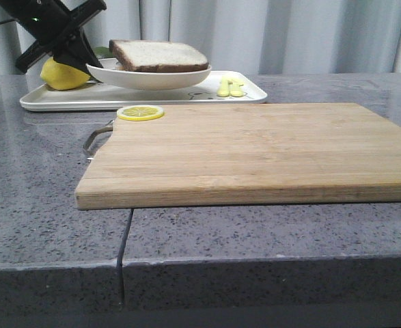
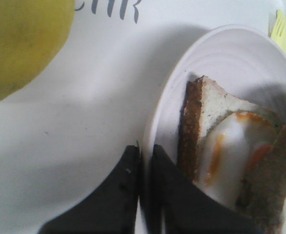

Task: Place bread and move sandwich to tray
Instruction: 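Carry the plate with the left gripper over the white tray, then lower the plate onto the tray, open the left gripper and withdraw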

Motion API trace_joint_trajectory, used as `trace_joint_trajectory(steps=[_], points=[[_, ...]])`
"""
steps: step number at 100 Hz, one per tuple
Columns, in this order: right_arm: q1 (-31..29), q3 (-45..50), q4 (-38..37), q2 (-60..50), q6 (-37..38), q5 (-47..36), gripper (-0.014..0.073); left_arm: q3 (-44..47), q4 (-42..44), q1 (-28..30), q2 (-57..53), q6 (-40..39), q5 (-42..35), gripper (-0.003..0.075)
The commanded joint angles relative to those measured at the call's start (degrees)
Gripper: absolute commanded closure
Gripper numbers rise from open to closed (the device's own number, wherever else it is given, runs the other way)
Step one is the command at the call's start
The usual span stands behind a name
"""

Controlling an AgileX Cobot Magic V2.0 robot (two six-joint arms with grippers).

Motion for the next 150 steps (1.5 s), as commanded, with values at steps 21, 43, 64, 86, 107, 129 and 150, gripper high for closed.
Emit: trace_joint_trajectory(steps=[21, 43, 64, 86, 107, 129, 150], points=[[-0.4, -1.5, 0.0, -0.2, -0.1, -4.1, 0.0122, -2.3, -4.0, -0.3, -3.7, -1.0, -4.2, 0.0739], [-0.4, -1.5, 0.0, -0.2, -0.1, -4.1, 0.0122, -2.3, -4.7, -0.3, -2.3, -1.0, -4.6, 0.0739], [-0.4, -1.5, 0.0, -0.2, -0.1, -4.1, 0.0122, -2.3, -3.9, -0.3, -2.2, -1.0, -5.2, 0.0739], [-0.4, -1.5, 0.0, -0.2, -0.1, -4.3, 0.0122, -2.3, -3.8, -0.3, -1.4, -1.0, -5.3, 0.0740], [-0.4, -1.5, 0.0, -0.2, -0.1, -4.3, 0.0122, -2.3, -3.7, -0.3, -1.4, -0.8, -5.1, 0.0739], [-0.4, -1.5, 0.0, -0.2, -0.1, -4.3, 0.0122, -2.3, -3.3, -0.1, -1.4, -0.8, -3.4, 0.0727], [-0.4, -1.5, 0.0, -0.2, -0.1, -4.3, 0.0122, -2.3, -3.3, 0.2, -1.4, -0.8, -2.2, 0.0505]])
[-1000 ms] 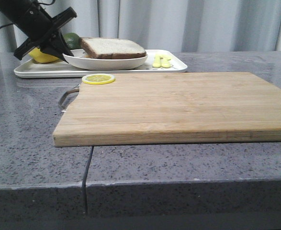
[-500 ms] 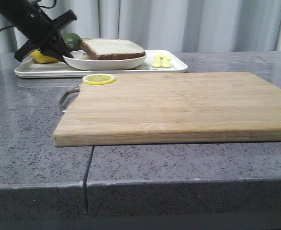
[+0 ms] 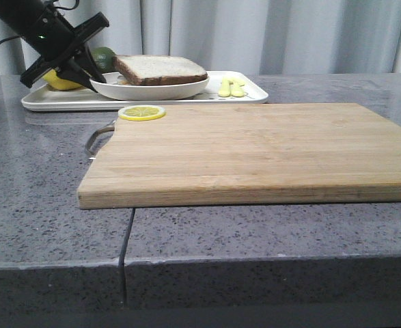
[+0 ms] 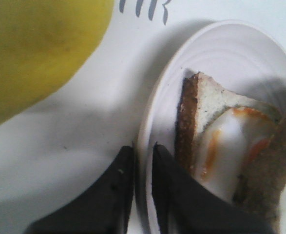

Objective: Place bread and move sandwich to tray

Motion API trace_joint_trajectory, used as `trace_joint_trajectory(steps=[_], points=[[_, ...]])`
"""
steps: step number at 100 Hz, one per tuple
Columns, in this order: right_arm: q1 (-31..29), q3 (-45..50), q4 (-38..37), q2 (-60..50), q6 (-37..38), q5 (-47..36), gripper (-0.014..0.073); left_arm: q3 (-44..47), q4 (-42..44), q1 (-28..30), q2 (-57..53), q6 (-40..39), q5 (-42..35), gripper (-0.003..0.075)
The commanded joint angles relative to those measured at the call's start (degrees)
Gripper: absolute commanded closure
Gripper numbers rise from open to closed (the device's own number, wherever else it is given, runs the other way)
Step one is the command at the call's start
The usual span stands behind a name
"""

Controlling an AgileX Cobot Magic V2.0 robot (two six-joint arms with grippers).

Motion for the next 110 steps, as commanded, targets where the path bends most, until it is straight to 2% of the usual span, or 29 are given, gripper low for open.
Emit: trace_joint_trajectory(steps=[1, 13, 22, 40, 62, 85, 110], points=[[-0.4, -1.5, 0.0, -0.2, -0.1, -4.3, 0.0122, -2.0, -2.9, 0.3, -4.3, -0.4, -0.7, 0.0484], [-0.4, -1.5, 0.0, -0.2, -0.1, -4.4, 0.0122, -2.0, -2.6, 1.0, -4.3, -0.4, 0.4, 0.0361], [-0.4, -1.5, 0.0, -0.2, -0.1, -4.4, 0.0122, -2.0, -2.6, 1.4, -4.7, -0.4, 1.3, 0.0318], [-0.4, -1.5, 0.0, -0.2, -0.1, -4.4, 0.0122, -2.7, -2.1, 2.2, -6.6, -0.4, 3.6, 0.0318], [-0.4, -1.5, 0.0, -0.2, -0.1, -4.4, 0.0122, -8.5, 3.6, 2.9, -9.1, -0.4, 11.2, 0.0320], [-0.4, -1.5, 0.0, -0.2, -0.1, -4.4, 0.0122, -12.4, 3.6, 3.0, -16.1, 1.4, 11.7, 0.0320], [-0.4, -1.5, 0.0, -0.2, -0.1, -4.4, 0.0122, -12.5, 4.0, 2.3, -25.0, 4.9, 11.8, 0.0320]])
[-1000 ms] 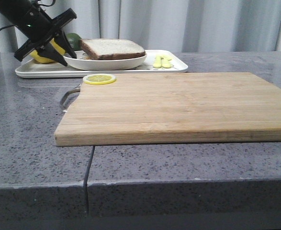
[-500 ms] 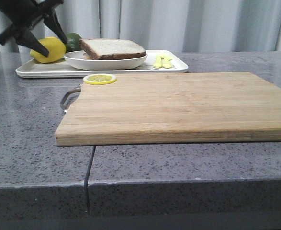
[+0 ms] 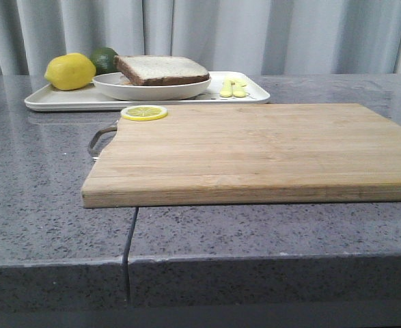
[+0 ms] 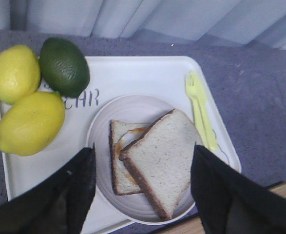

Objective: Place bread and move sandwich to tray

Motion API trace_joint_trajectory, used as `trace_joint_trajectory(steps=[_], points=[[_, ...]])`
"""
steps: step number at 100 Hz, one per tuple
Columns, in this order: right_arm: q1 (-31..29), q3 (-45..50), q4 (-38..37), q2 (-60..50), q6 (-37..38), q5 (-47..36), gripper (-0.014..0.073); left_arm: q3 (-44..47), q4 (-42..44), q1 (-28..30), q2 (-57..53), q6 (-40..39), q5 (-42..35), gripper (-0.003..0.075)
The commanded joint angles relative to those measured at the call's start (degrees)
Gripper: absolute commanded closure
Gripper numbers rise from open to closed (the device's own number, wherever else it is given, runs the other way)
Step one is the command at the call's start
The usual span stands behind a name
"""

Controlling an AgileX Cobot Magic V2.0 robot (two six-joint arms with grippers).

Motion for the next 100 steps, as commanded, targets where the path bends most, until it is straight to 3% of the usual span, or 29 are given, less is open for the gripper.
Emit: trace_joint_trajectory(steps=[1, 21, 49, 65, 100], points=[[-0.4, -1.5, 0.0, -0.2, -0.1, -4.4, 0.0122, -1.6, -1.7, -0.8, -6.2, 1.5, 0.7, 0.0320], [-0.4, -1.5, 0.0, -0.2, -0.1, -4.4, 0.0122, 0.2, 4.5, -2.7, -10.9, 3.2, -0.9, 0.0320], [-0.4, -1.5, 0.0, -0.2, -0.1, -4.4, 0.0122, 13.0, 16.4, -9.8, -21.2, 5.6, -7.3, 0.0320], [-0.4, -1.5, 0.0, -0.2, -0.1, -4.5, 0.0122, 27.4, 16.6, -12.4, -30.0, 6.7, -19.2, 0.0320], [-0.4, -1.5, 0.0, -0.2, -0.1, -4.5, 0.0122, 67.9, 16.6, -12.7, -53.5, 6.7, -42.2, 0.0320]])
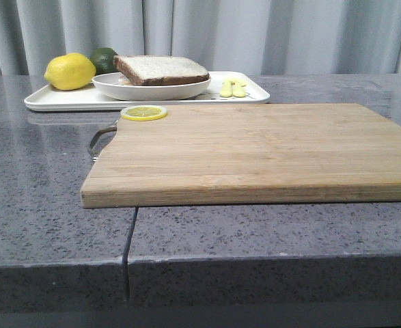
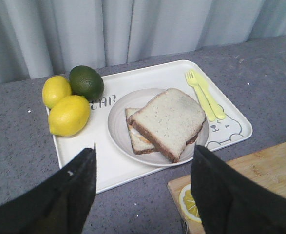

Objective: Place bread and move sandwich to tray

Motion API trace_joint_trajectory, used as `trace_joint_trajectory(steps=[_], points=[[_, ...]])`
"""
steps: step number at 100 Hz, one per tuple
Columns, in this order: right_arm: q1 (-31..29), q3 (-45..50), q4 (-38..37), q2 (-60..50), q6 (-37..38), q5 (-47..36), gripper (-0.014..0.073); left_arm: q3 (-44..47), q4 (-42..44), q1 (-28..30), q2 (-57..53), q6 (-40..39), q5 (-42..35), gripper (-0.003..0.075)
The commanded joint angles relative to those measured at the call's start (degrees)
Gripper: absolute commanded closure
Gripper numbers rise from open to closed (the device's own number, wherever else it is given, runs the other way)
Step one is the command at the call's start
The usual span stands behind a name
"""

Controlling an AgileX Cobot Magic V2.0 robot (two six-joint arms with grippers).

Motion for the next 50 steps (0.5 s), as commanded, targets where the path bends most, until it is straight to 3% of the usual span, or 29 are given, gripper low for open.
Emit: trace_joint_trajectory(steps=[1, 30, 50], points=[[-0.4, -1.5, 0.0, -0.2, -0.1, -4.5, 0.0122, 7.0, -0.6, -0.6, -7.6, 0.1, -10.0, 0.0320], [-0.4, -1.5, -0.1, -0.2, -0.1, -4.5, 0.0122, 31.6, -0.6, -0.6, -26.4, 0.1, -25.8, 0.0320], [-0.4, -1.5, -2.9, -0.2, -0.1, -4.3, 0.0122, 42.4, -0.4, -0.6, -35.9, 0.1, -29.0, 0.0320]])
